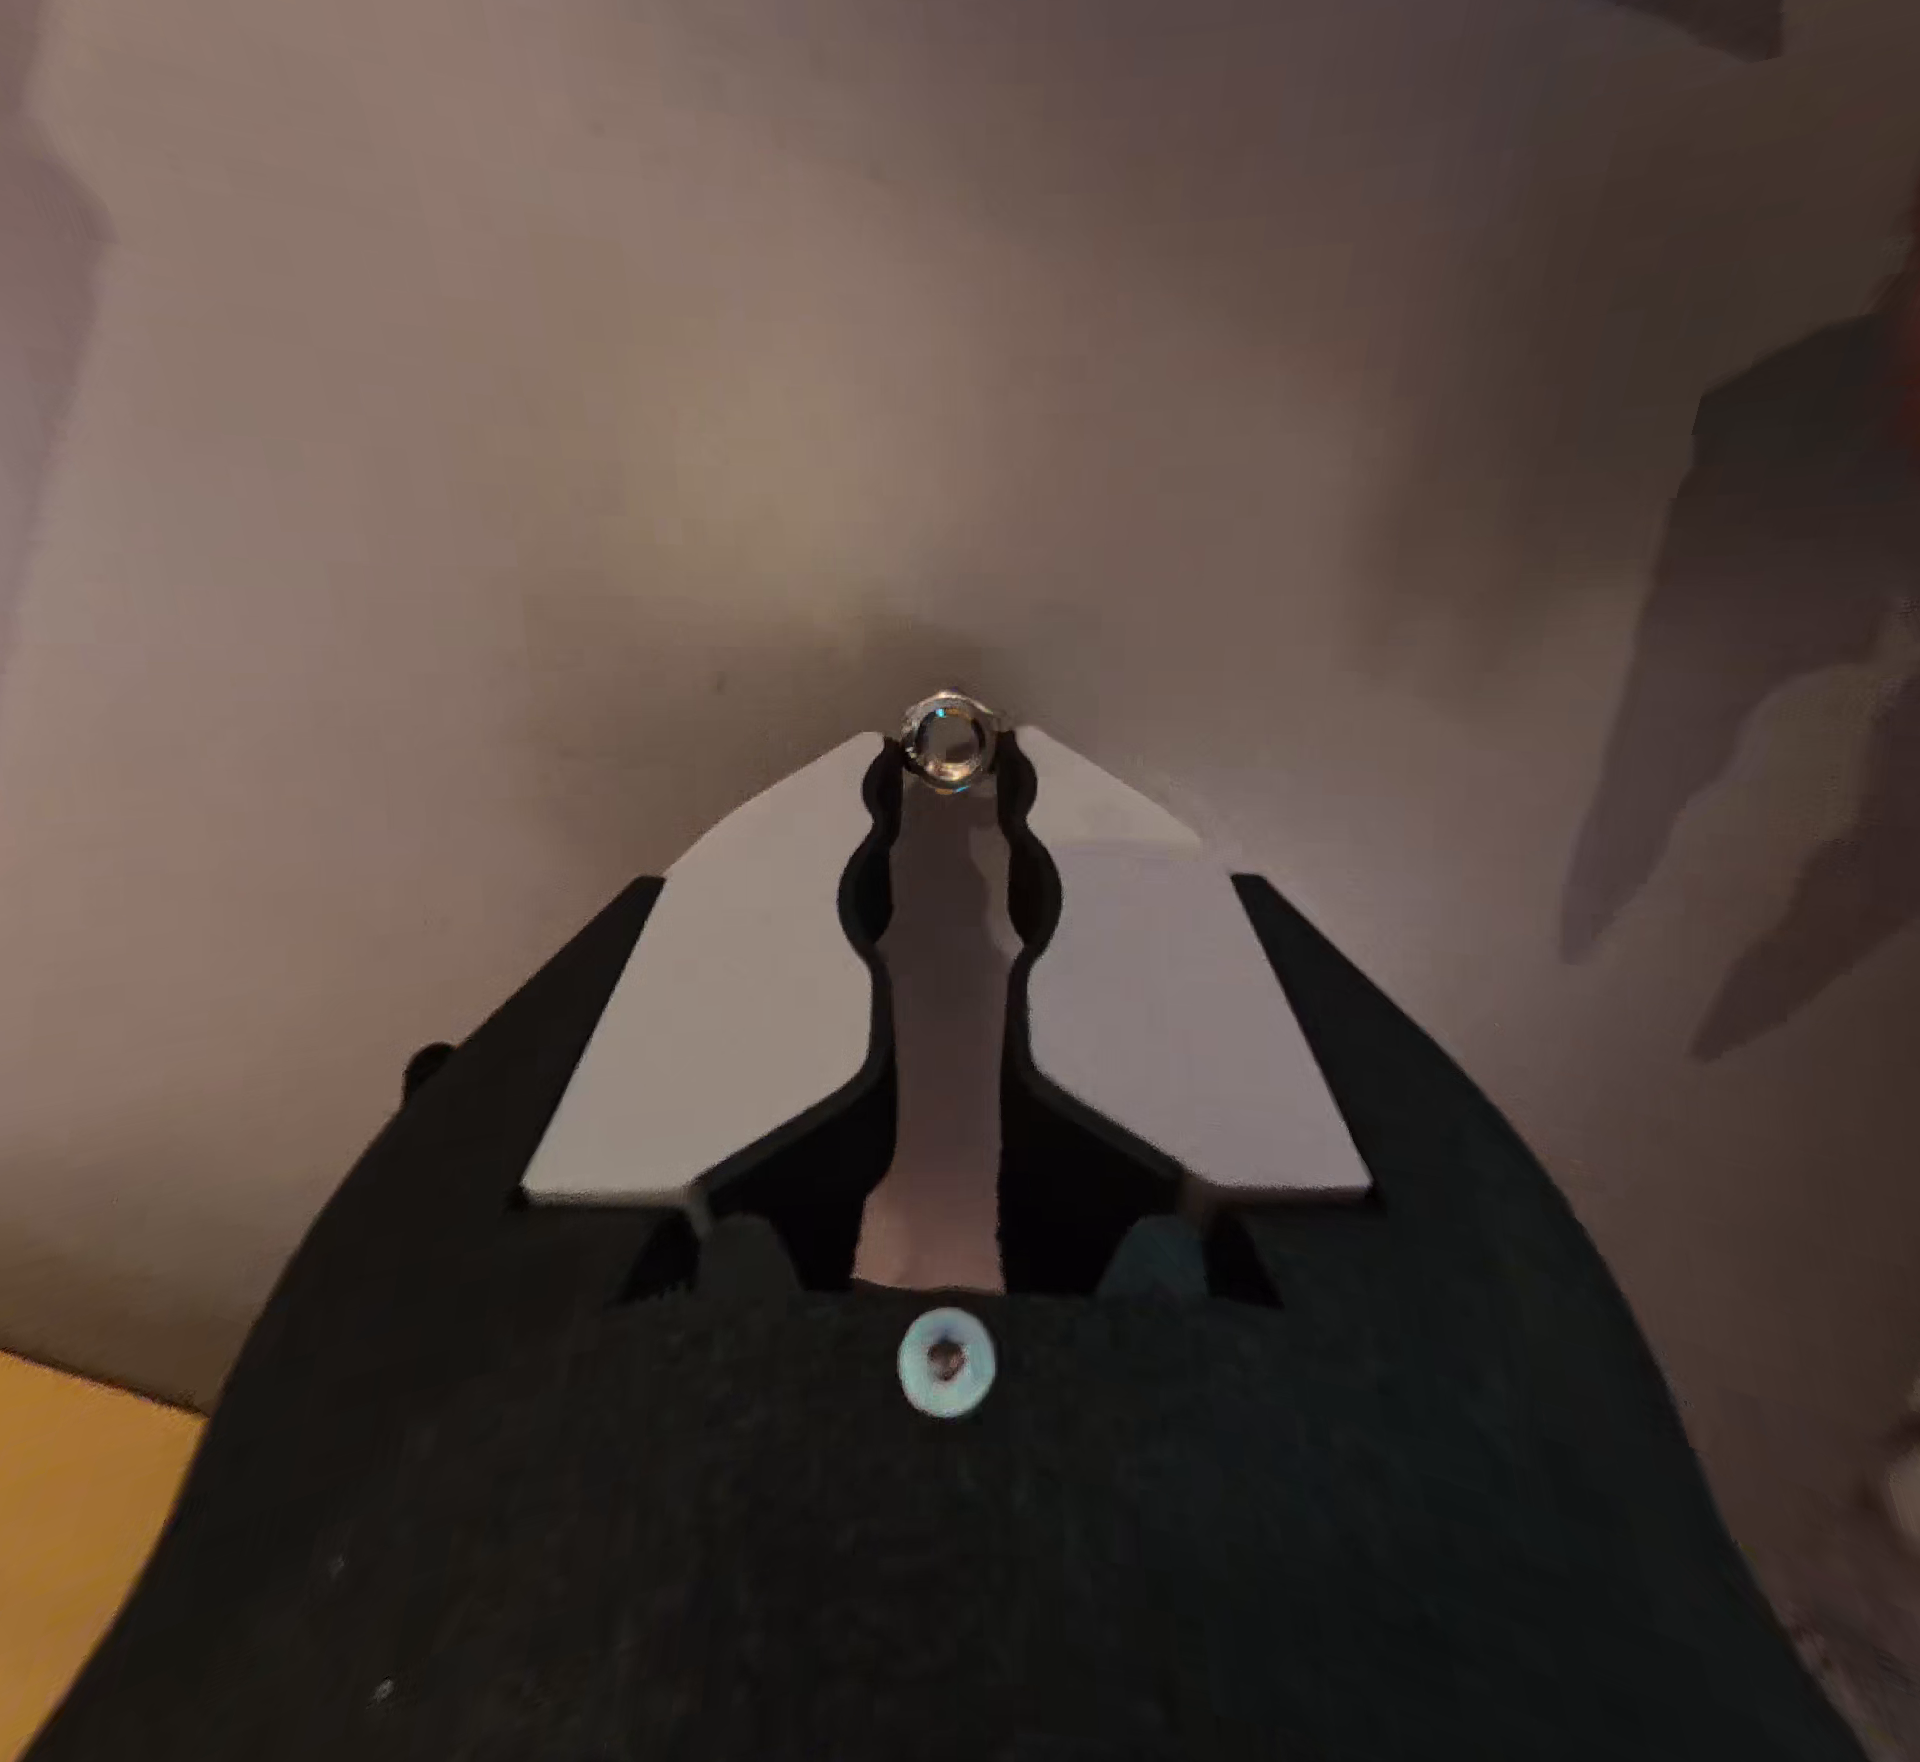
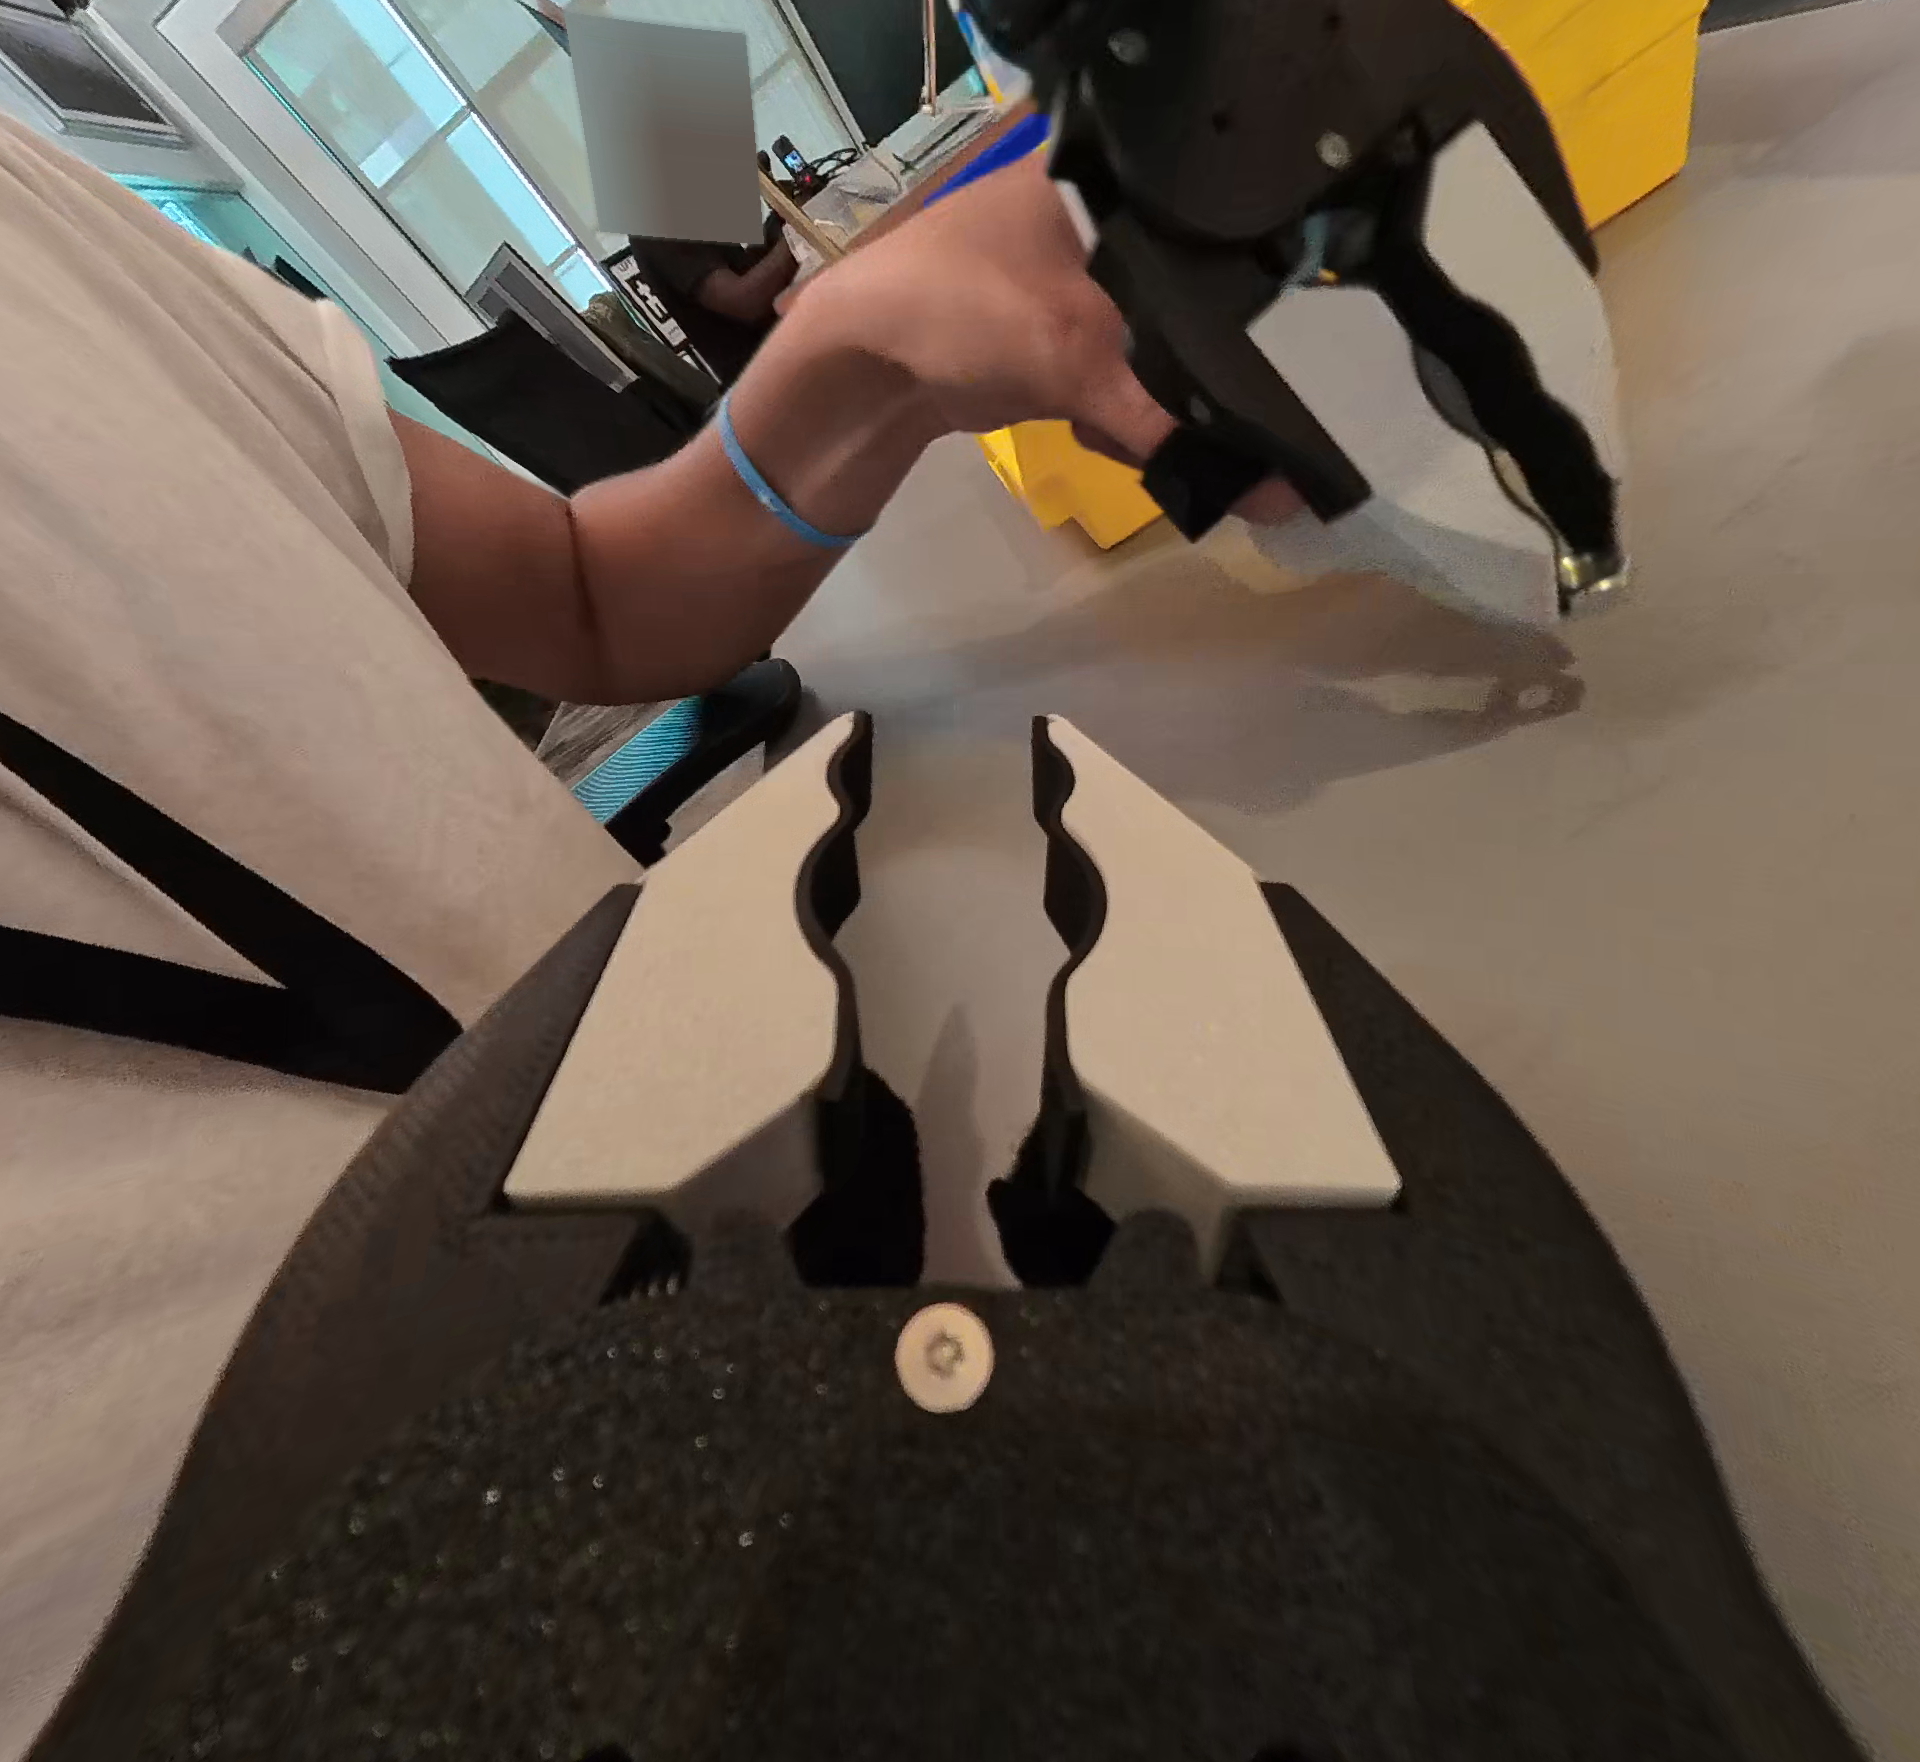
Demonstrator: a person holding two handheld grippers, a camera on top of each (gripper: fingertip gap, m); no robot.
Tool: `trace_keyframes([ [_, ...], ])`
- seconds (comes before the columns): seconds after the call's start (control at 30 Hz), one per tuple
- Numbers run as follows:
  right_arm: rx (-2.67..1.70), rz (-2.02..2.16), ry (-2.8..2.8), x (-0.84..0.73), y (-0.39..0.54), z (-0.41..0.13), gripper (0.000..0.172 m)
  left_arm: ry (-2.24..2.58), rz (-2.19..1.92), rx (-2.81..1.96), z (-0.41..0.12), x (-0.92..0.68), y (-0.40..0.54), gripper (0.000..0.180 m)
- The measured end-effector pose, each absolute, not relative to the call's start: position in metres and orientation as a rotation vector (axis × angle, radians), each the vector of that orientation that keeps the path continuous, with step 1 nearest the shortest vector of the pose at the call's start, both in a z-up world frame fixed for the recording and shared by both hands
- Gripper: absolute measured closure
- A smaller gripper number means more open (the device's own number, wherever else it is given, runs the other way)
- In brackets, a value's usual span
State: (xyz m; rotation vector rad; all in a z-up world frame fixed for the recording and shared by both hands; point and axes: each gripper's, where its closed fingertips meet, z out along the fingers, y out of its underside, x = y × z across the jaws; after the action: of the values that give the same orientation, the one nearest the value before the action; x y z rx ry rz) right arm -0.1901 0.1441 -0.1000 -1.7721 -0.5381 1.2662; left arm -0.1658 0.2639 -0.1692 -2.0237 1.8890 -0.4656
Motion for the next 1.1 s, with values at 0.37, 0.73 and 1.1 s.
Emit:
trace_keyframes([
  [0.37, -1.769, 1.322, -0.543, -0.195, 0.137, -0.098, 0.141, 2.012, -0.322, -2.004, -0.194, -0.167, 0.277, 0.163],
  [0.73, -1.77, 1.348, -0.529, -0.194, 0.137, -0.098, 0.141, 1.92, -0.321, -2.013, -0.191, -0.163, 0.279, 0.152],
  [1.1, -1.773, 1.354, -0.526, -0.193, 0.138, -0.099, 0.141, 1.454, -0.588, -1.893, -0.041, -0.216, 0.314, 0.151],
])
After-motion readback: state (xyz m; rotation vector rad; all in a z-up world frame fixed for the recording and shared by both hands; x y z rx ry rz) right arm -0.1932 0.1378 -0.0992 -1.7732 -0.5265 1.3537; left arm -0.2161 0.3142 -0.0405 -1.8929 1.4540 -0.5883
